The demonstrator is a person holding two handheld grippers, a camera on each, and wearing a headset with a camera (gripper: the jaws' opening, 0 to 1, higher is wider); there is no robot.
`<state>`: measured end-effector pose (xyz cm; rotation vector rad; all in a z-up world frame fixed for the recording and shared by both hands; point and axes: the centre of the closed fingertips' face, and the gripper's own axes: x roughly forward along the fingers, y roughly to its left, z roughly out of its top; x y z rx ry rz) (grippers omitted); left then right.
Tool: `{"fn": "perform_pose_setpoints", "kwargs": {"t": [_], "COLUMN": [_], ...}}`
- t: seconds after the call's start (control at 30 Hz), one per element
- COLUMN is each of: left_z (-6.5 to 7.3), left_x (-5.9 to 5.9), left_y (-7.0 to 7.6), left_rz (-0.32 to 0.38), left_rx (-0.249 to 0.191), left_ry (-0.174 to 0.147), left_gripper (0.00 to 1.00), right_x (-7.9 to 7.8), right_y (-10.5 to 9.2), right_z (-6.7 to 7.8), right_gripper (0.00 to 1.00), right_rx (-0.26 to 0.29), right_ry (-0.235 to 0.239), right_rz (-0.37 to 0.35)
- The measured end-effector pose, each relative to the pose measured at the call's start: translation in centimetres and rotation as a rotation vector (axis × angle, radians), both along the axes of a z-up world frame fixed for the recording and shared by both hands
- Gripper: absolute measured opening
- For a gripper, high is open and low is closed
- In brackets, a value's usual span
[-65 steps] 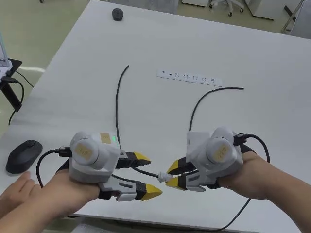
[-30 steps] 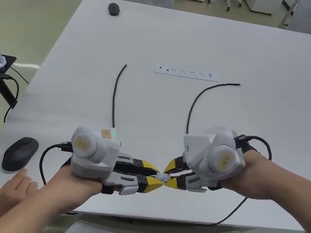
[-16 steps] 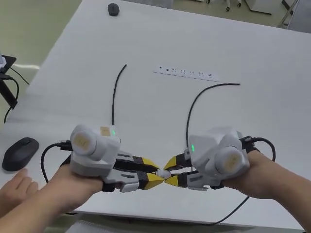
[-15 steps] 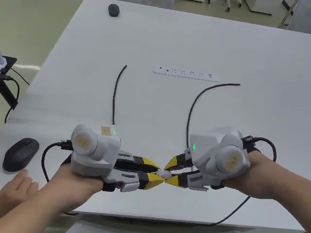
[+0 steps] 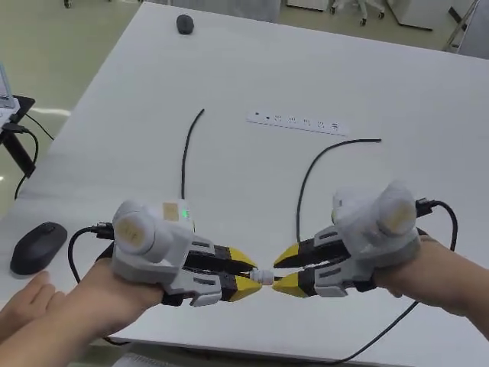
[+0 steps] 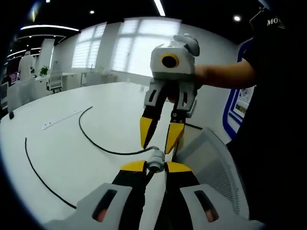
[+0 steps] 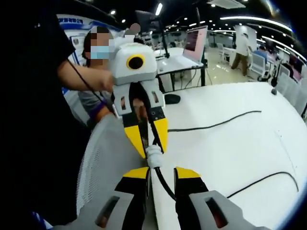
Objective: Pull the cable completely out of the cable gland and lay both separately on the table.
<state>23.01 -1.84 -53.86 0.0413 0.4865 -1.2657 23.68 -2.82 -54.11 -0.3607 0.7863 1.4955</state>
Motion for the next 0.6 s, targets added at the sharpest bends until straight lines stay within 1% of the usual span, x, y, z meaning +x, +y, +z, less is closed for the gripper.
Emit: {"fn": "perform_pose_setpoints", "kwargs": {"t": [0.07,0.13,0.17,0.2,0.27,0.3,0.33,0.37,0.43,0.47,0.5,0.53,0.6], "left_z": [0.2,0.6,0.9,1.0,1.0,1.0,1.1,1.1,1.2,1.2,1.3,1.4,1.5], "left_x": [0.1,0.3,0.3,0.3,0.3,0.3,0.2,0.3,0.2,0.2,0.2,0.2,0.3], "left_y": [0.1,0.0,-0.1,-0.2,-0.3,-0.3,-0.4,-0.5,-0.6,-0.6,-0.7,-0.7,-0.7], "left_rz": [0.002,0.006,0.001,-0.006,-0.014,-0.021,-0.026,-0.028,-0.039,-0.042,-0.044,-0.046,-0.048], "left_rx": [-0.003,-0.009,-0.014,-0.013,-0.002,0.004,0.007,0.01,0.016,0.018,0.023,0.025,0.027], "left_ry": [-0.01,-0.031,-0.043,-0.048,-0.069,-0.078,-0.085,-0.094,-0.101,-0.105,-0.113,-0.118,-0.13], "left_gripper": [0.15,0.15,0.15,0.15,0.15,0.15,0.15,0.15,0.15,0.15,0.15,0.15,0.15], "right_x": [-0.1,0.5,0.2,0.1,0.2,0.5,0.5,0.4,-0.3,-0.4,-0.5,-0.4,-0.6], "right_y": [0.0,0.0,0.1,0.4,0.5,0.5,0.4,0.3,0.1,0.0,-0.1,-0.1,0.1], "right_z": [0.5,0.7,0.9,1.3,1.5,1.5,1.4,1.3,1.1,1.0,0.8,0.6,0.9], "right_gripper": [0.21,0.19,0.18,0.19,0.19,0.18,0.18,0.19,0.2,0.2,0.19,0.18,0.18], "right_rx": [0.039,0.066,0.084,0.12,0.163,0.178,0.19,0.19,0.192,0.194,0.195,0.197,0.207], "right_ry": [0.12,0.132,0.198,0.276,0.368,0.396,0.448,0.491,0.554,0.573,0.587,0.592,0.606], "right_rz": [-0.04,-0.046,-0.055,-0.069,-0.082,-0.094,-0.102,-0.103,-0.082,-0.076,-0.076,-0.082,-0.085]}}
